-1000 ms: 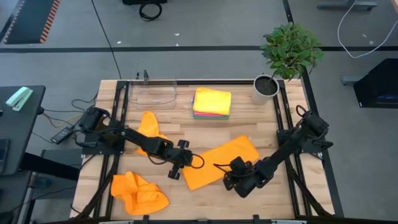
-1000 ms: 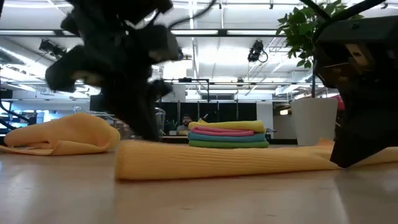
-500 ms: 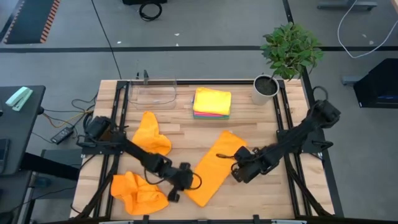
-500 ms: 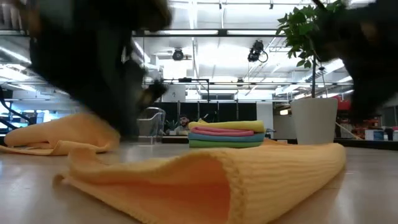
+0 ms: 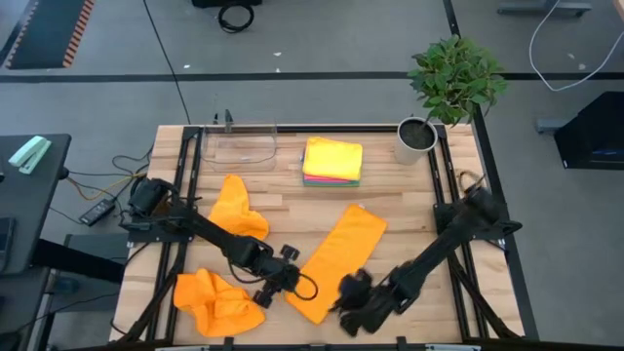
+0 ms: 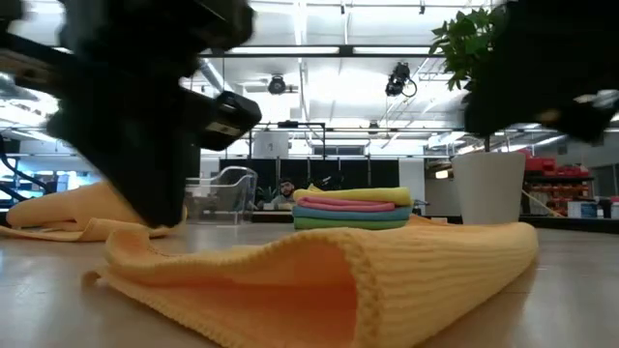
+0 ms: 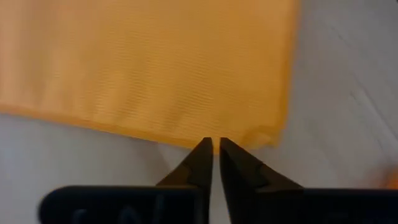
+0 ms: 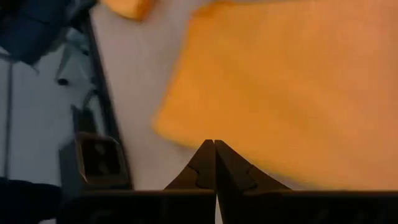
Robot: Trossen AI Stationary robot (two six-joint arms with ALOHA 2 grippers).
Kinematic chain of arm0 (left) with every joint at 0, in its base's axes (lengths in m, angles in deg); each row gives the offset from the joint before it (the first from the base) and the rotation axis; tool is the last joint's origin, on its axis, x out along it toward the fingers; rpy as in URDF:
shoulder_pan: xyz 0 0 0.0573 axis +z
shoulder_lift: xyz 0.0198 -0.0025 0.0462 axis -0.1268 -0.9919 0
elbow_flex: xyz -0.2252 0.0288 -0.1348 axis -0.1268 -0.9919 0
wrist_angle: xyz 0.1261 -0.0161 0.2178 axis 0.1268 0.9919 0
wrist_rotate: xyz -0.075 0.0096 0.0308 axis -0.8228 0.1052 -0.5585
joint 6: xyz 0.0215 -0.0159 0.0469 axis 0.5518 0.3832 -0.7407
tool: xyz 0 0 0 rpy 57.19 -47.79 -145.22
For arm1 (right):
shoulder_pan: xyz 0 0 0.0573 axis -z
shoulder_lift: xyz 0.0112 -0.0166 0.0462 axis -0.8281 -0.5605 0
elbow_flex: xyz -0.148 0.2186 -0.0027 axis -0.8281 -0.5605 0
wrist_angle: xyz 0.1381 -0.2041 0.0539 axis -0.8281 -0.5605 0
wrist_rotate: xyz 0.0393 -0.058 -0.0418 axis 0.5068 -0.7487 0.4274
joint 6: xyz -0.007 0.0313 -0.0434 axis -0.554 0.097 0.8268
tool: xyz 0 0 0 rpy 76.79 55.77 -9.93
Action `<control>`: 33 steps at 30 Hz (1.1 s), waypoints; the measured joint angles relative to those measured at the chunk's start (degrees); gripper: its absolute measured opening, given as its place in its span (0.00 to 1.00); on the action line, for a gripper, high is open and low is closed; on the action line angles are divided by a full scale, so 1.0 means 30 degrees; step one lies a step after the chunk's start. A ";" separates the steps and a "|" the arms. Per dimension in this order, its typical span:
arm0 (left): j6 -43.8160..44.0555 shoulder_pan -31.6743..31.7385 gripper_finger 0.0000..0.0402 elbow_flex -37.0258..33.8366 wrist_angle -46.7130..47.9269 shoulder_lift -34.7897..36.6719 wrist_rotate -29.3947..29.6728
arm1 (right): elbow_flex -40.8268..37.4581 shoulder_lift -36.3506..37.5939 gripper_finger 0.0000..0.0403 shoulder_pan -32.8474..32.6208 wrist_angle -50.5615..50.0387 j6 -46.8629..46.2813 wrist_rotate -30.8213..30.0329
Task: Fold microfiber towels
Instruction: Fold the middle orange towel
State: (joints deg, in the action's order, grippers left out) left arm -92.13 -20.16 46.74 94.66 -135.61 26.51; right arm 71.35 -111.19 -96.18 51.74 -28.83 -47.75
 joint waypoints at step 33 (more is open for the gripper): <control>-0.3686 -0.1970 0.35 0.1017 -1.0243 -0.3171 0.0062 | -0.2404 0.2681 0.03 -0.3200 -0.2168 -0.2816 0.1021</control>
State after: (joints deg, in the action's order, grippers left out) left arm -103.18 -26.07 49.79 63.93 -145.12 26.69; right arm 64.14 -103.14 -105.78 45.24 -37.28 -44.69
